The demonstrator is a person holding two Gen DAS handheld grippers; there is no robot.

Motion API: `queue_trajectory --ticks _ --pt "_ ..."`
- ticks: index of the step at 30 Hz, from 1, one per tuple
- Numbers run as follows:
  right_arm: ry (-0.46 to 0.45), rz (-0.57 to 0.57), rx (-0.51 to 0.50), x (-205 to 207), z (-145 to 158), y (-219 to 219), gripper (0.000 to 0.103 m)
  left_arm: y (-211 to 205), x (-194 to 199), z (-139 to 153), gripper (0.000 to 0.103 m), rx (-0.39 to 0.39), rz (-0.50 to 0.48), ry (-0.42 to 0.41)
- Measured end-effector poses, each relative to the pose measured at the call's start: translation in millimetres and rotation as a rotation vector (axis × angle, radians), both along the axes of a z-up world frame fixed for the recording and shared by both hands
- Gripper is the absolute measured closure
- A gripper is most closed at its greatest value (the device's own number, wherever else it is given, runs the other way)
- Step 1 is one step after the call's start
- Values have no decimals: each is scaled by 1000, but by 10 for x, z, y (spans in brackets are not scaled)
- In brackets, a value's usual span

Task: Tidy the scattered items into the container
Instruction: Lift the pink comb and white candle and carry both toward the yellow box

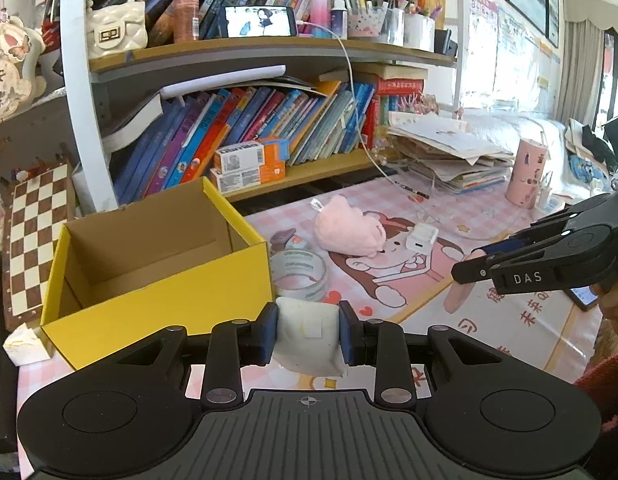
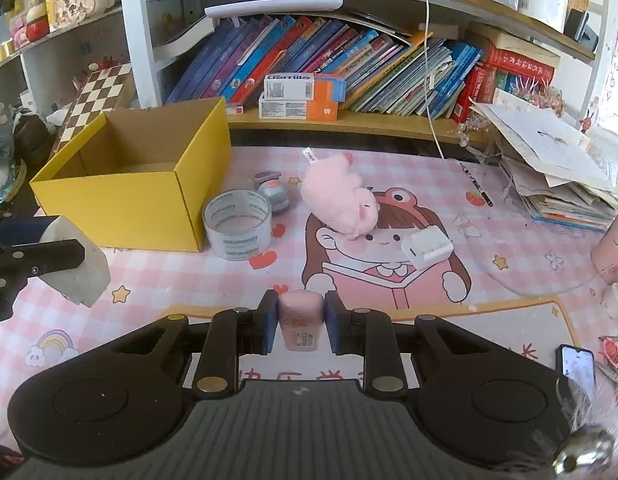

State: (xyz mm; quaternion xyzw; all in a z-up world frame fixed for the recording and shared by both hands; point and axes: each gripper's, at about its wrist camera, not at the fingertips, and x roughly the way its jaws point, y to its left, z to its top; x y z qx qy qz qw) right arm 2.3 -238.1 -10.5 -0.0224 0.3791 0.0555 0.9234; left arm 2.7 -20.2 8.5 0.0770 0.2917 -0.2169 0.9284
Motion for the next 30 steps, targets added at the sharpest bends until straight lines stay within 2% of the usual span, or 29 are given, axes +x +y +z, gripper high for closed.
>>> queue_trajectory --ticks 14,30 --pt "11 20 47 148 2 18 80 52 94 71 74 24 3 15" --pt "-32 134 35 414 187 389 80 554 243 263 74 -25 155 -41"
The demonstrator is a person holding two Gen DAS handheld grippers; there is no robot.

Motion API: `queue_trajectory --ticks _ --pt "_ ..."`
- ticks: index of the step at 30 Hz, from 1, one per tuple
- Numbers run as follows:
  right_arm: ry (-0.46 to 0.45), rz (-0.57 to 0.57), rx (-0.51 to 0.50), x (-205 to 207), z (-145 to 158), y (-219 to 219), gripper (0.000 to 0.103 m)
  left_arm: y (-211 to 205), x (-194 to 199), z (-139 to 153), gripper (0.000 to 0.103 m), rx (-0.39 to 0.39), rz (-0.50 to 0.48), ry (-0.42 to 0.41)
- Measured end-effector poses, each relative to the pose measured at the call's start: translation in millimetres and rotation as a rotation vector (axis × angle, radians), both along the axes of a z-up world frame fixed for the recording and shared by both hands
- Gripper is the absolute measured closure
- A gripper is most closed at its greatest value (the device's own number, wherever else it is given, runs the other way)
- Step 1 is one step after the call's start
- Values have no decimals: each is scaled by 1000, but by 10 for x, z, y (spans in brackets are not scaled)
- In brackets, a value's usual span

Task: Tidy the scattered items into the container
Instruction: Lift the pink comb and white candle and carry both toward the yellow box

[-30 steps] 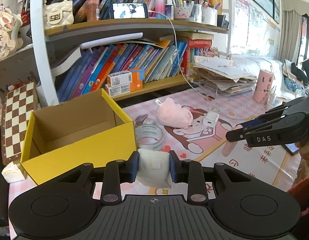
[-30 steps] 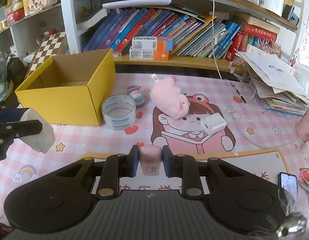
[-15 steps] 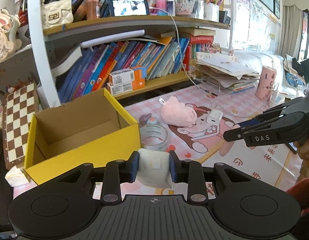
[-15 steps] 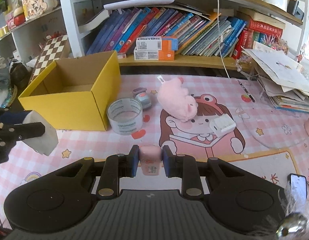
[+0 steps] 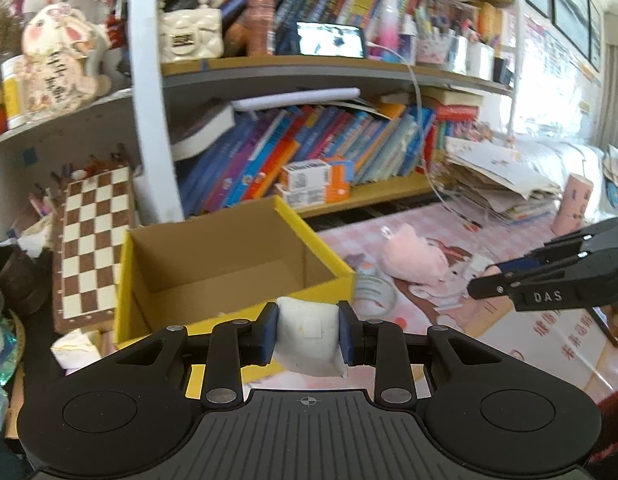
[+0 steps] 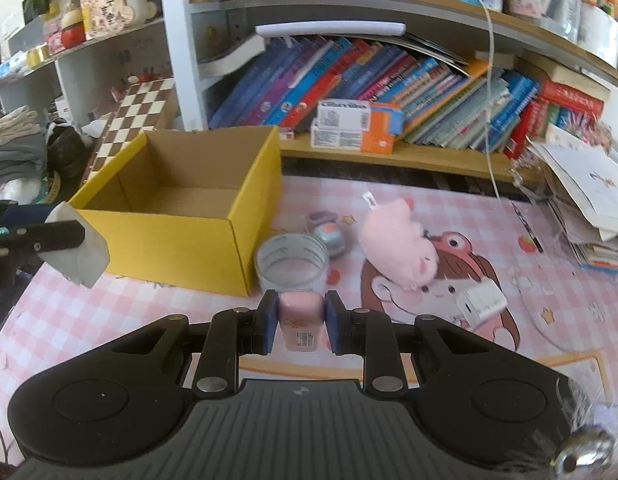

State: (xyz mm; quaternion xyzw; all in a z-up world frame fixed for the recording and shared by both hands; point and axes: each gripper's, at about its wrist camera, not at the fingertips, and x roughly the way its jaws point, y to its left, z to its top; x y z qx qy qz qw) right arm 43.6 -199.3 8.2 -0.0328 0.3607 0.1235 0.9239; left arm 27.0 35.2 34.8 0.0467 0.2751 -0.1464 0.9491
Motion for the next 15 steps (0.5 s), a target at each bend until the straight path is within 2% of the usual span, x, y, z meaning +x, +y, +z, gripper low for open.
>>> queue_trajectory --ticks 4,15 --pt "-17 40 -14 80 40 142 80 138 46 32 74 -25 37 -23" --pt "-122 130 -10 369 252 515 80 354 257 113 74 -15 68 -62"
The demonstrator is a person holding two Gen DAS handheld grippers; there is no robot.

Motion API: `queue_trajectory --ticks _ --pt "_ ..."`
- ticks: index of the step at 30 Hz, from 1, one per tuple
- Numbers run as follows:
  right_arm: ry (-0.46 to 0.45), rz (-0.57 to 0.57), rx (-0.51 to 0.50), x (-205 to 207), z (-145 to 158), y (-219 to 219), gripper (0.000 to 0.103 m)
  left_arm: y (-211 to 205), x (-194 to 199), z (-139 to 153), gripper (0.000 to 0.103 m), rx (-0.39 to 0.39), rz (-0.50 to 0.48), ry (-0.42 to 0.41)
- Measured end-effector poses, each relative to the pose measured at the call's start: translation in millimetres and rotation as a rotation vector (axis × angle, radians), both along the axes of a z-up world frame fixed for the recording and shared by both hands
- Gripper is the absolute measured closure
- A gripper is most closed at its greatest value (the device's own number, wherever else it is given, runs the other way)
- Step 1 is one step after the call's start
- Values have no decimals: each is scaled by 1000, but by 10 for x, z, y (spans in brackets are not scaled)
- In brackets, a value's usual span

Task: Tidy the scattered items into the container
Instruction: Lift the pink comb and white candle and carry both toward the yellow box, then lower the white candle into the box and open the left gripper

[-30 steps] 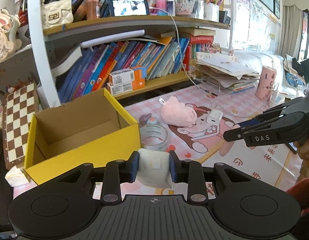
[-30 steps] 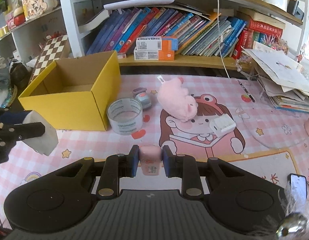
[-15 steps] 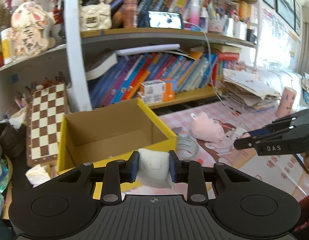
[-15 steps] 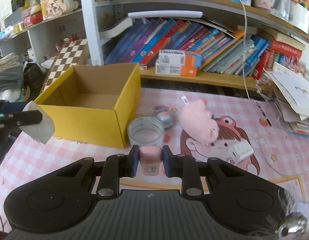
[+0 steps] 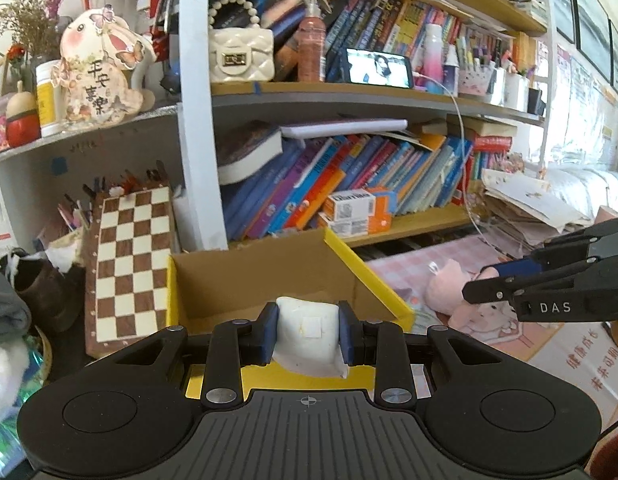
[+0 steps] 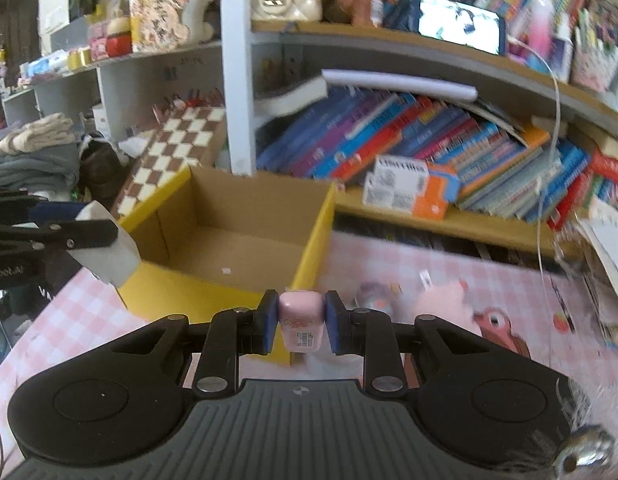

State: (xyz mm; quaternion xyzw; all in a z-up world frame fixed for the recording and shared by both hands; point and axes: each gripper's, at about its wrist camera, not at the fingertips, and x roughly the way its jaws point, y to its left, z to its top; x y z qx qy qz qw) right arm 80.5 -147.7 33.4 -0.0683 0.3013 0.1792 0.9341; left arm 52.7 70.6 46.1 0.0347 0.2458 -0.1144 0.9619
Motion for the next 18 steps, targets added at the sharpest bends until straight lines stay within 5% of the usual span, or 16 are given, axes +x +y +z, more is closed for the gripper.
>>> queue_trajectory --ticks 18 --pt "-38 103 2 555 116 451 80 275 442 49 74 0 63 -28"
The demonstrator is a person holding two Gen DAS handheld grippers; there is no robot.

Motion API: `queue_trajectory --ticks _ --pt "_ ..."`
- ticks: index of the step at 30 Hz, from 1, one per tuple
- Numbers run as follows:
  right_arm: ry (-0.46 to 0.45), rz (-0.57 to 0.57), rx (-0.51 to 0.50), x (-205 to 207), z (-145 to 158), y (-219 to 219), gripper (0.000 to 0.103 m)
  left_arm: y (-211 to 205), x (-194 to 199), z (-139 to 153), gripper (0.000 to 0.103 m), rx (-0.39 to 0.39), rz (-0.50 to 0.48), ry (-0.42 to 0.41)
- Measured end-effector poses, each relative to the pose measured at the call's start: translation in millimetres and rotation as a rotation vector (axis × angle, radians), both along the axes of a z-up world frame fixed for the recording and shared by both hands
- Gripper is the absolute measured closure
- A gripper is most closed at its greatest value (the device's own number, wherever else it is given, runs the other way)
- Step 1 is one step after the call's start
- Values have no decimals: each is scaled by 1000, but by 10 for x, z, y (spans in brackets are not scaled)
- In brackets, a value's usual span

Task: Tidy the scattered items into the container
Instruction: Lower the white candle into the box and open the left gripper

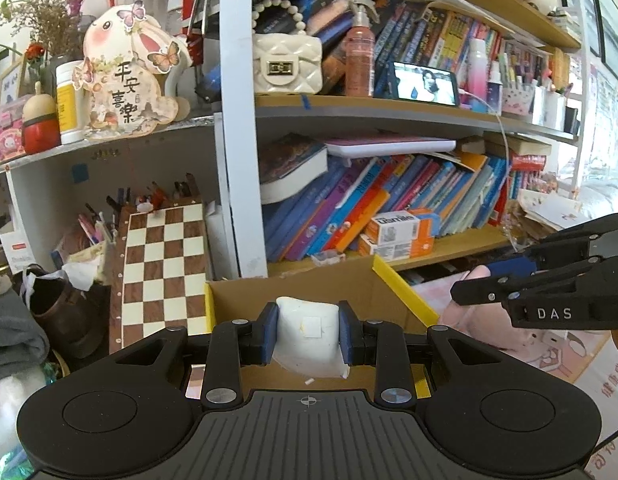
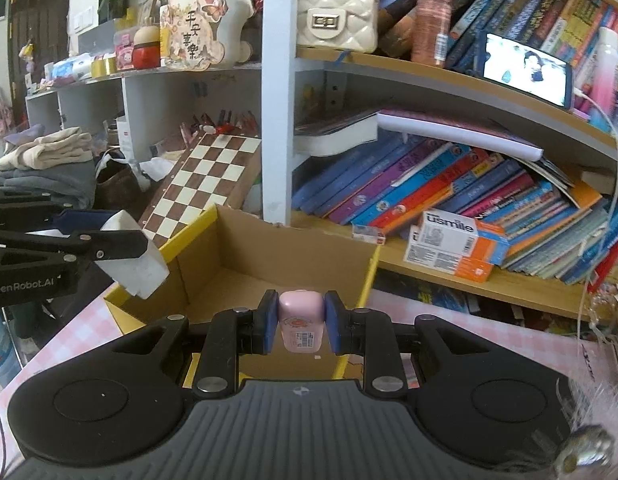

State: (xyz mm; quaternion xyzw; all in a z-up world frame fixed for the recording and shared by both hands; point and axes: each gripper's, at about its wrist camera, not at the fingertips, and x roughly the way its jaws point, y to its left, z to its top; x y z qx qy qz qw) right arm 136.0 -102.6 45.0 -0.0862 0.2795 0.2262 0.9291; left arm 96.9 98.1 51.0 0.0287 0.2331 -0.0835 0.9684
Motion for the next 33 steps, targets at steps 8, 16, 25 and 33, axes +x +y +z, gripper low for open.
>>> queue_trajectory --ticks 8,16,25,33 --pt "37 36 10 231 -91 112 80 45 177 -43 74 -2 10 13" --pt "64 60 6 400 -220 232 80 72 377 -164 74 -22 18 55" --pt "81 86 8 627 -333 382 80 21 653 -204 74 31 7 92" --pt "103 157 -9 805 -455 490 80 -28 875 -283 74 51 38 120"
